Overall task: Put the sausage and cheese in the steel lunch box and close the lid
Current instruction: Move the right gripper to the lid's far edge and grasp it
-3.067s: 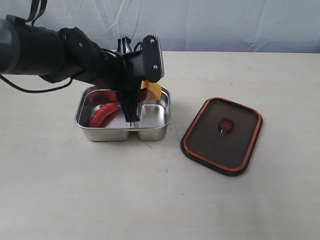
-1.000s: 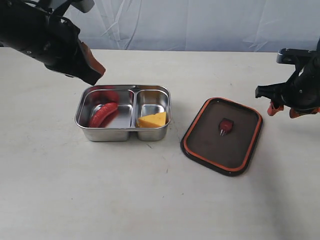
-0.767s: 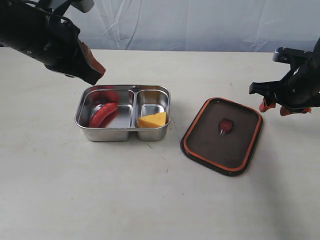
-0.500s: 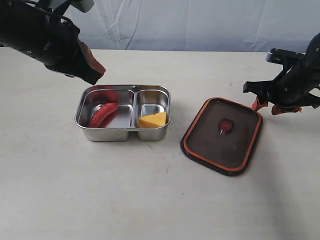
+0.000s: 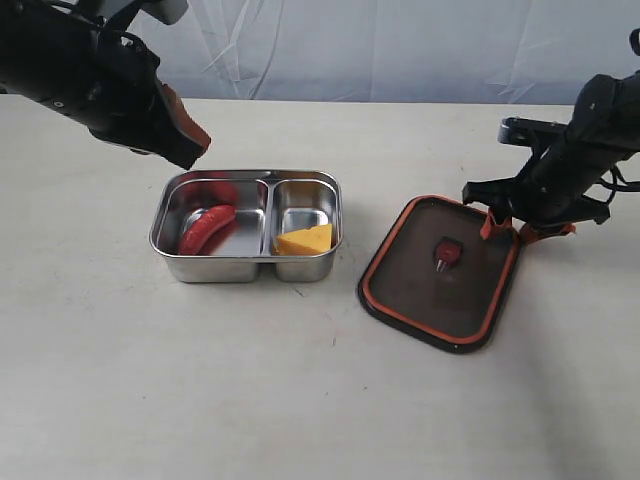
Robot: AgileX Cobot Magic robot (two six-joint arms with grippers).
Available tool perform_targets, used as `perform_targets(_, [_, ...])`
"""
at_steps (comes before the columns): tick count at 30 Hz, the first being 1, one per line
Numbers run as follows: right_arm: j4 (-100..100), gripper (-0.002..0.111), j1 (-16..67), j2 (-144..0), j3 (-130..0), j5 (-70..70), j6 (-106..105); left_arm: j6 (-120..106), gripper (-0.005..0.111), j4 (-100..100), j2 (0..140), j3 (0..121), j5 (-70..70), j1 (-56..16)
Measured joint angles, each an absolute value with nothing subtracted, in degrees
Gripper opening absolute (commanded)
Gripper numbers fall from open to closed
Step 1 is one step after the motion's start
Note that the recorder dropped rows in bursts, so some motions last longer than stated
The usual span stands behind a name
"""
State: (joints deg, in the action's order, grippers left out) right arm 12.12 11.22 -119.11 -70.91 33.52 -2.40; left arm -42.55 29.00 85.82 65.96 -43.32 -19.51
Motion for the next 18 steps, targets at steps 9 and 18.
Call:
perform_targets(9, [11.50,-0.001,11.38,-119.49,-71.19,33.52,-2.77,-42.45,0.000,29.00,85.82,65.96,-43.44,-19.51])
perform_targets(18, [8.44,-0.001,11.38,-119.22,-71.23,36.48,-2.91,-41.63,0.001,35.42,85.82,65.96,-46.79,-19.51])
